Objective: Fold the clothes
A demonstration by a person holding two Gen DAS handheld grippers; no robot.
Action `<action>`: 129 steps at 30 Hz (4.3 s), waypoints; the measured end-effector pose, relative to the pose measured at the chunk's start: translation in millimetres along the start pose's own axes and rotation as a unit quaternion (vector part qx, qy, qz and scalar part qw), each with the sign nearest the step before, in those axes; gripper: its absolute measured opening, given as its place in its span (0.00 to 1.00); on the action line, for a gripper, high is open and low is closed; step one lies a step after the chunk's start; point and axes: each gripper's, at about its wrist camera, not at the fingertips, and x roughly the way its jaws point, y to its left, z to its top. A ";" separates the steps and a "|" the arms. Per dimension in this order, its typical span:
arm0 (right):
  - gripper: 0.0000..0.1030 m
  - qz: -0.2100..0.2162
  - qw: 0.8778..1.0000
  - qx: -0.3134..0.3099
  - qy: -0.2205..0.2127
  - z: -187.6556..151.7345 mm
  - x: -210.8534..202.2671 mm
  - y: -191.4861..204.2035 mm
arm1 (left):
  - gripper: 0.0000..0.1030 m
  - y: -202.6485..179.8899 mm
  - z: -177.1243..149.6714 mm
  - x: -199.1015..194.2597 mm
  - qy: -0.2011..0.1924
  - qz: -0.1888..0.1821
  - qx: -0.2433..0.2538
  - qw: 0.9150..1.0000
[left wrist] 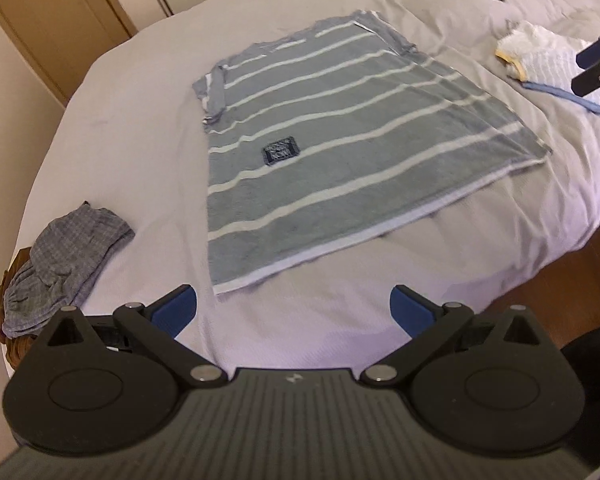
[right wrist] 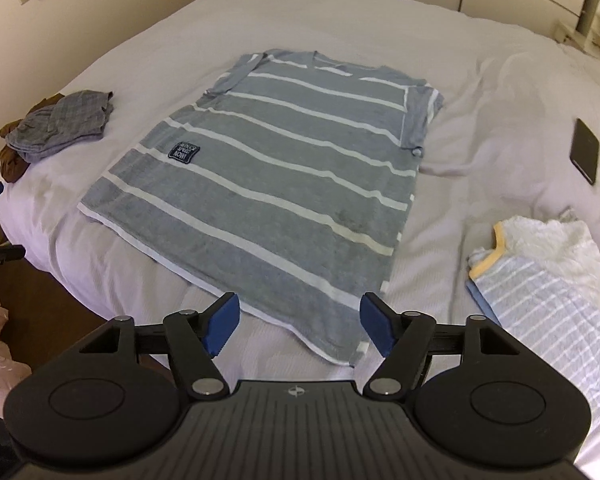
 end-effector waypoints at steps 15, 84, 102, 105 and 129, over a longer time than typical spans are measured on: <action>0.75 0.006 0.998 0.048 -0.034 -47.8 -24.5 -5.3 | 0.98 -21.7 8.1 -26.7 -0.012 0.008 0.047 0.999; 0.00 -0.086 0.889 -0.450 -0.002 -92.3 71.3 30.8 | 0.00 16.5 -38.3 68.3 -0.059 -0.015 0.441 0.895; 0.00 -0.046 0.908 -0.416 -0.008 -74.6 -26.5 13.3 | 0.01 32.7 55.1 32.6 -0.022 -0.032 0.335 0.941; 0.00 -0.067 0.908 -0.412 -0.029 -18.5 -14.8 -4.3 | 0.01 69.0 115.5 69.7 -0.027 -0.029 0.304 0.952; 0.00 -0.069 0.947 -0.304 0.085 230.0 234.1 -125.4 | 0.01 169.5 291.8 339.3 0.033 -0.160 0.256 0.953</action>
